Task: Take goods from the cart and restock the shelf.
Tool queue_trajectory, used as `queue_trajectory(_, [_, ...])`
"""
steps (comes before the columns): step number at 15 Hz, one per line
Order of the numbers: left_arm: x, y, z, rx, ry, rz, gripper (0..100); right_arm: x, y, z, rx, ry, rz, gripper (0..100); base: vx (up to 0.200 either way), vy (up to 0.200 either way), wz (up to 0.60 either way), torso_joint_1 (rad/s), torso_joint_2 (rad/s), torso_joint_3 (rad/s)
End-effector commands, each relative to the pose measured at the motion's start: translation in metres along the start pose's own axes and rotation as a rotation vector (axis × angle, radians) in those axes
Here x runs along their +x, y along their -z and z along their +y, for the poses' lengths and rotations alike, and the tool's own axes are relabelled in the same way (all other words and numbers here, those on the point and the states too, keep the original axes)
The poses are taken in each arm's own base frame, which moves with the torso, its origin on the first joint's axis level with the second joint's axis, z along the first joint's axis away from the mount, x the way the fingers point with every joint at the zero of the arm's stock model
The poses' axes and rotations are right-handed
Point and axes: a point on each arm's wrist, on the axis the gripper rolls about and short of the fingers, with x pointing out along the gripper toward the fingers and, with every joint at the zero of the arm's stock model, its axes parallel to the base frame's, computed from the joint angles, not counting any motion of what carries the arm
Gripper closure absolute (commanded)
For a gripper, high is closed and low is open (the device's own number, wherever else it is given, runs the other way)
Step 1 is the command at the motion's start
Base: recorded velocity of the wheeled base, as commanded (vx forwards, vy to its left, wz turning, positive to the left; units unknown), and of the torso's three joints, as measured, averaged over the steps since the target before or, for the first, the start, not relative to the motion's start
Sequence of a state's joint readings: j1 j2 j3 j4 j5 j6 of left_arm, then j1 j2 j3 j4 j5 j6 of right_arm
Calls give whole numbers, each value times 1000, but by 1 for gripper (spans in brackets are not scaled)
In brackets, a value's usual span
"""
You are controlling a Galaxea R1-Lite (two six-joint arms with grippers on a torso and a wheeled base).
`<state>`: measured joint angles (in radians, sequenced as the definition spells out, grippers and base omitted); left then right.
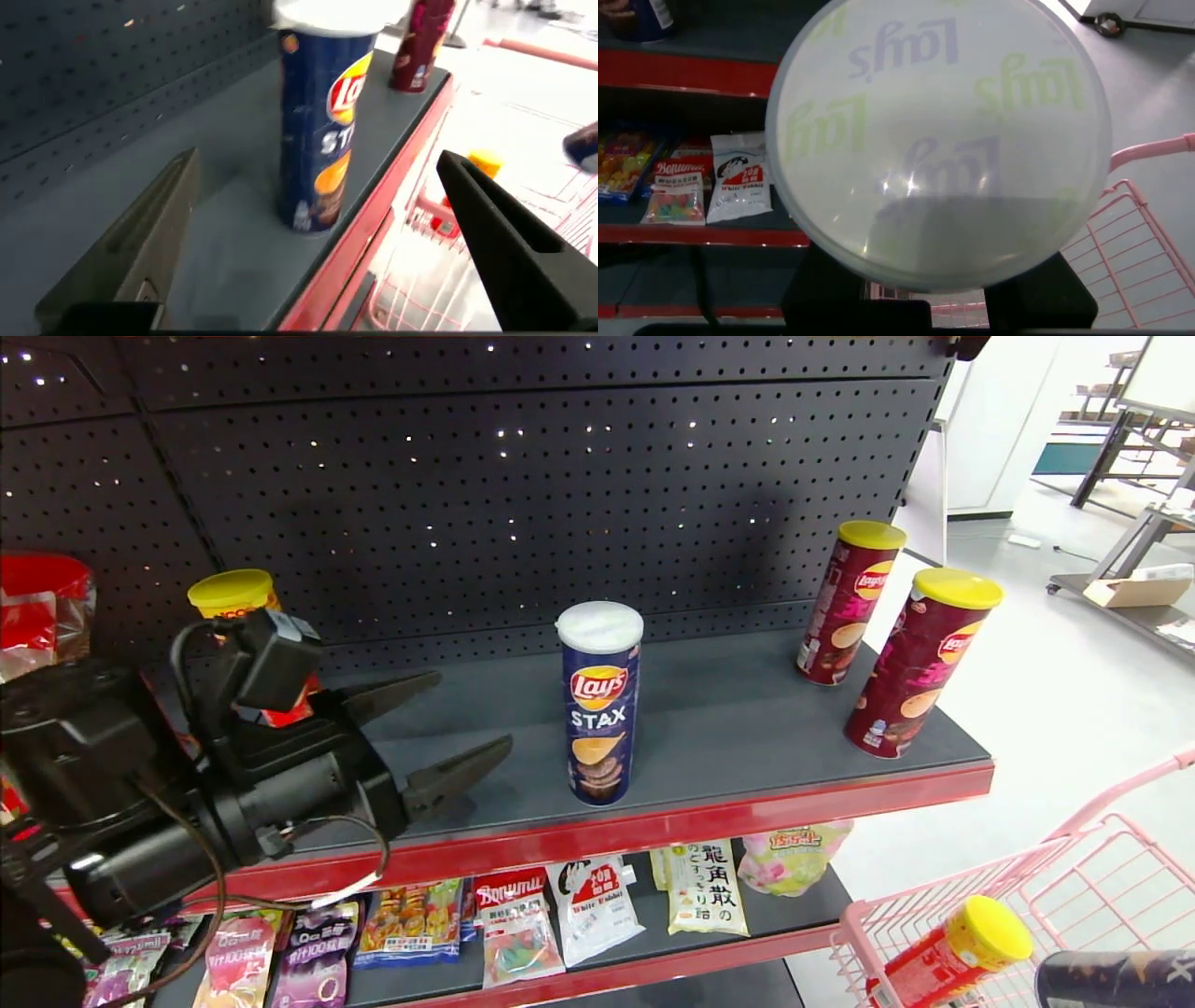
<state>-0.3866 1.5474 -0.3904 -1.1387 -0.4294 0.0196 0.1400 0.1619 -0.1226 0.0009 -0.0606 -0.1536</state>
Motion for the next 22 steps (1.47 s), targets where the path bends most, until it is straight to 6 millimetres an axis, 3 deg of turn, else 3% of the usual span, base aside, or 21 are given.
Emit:
queue_trajectory(1, [-56,-19,-9,-5,-84,9,0,18,-49,-7,-11,19,51,100,0,0,0,0,0,0])
queue_trajectory(3, [-92,-23,-27,-44,-96,83,0,30,-55,-7,-66,-6,98,100,0,0,0,0,0,0])
queue_trajectory(6, [-149,-12,-55,-112,-158,197,0,31,-53,-6,-111,-24,126,100,0,0,0,0,0,0])
queue_trajectory(8, [-170,-5,-68,-119,-169,200,0,30,-47,-5,-116,-42,177,100,0,0,0,0,0,0])
queue_trajectory(11, [-206,32,-92,-119,-248,220,0,30,-44,-4,-120,-92,187,100,0,0,0,0,0,0])
queue_trajectory(14, [-216,45,-98,-112,-270,212,0,31,-39,-3,-119,-100,206,100,0,0,200,1,-1,4])
queue_trajectory(19, [-216,46,-98,-111,-303,222,0,31,-29,-1,-117,-128,230,100,0,0,360,0,-1,3])
queue_trajectory(22, [-220,49,-99,-99,-336,201,0,40,-41,-1,-116,-159,234,100,0,0,0,0,0,0])
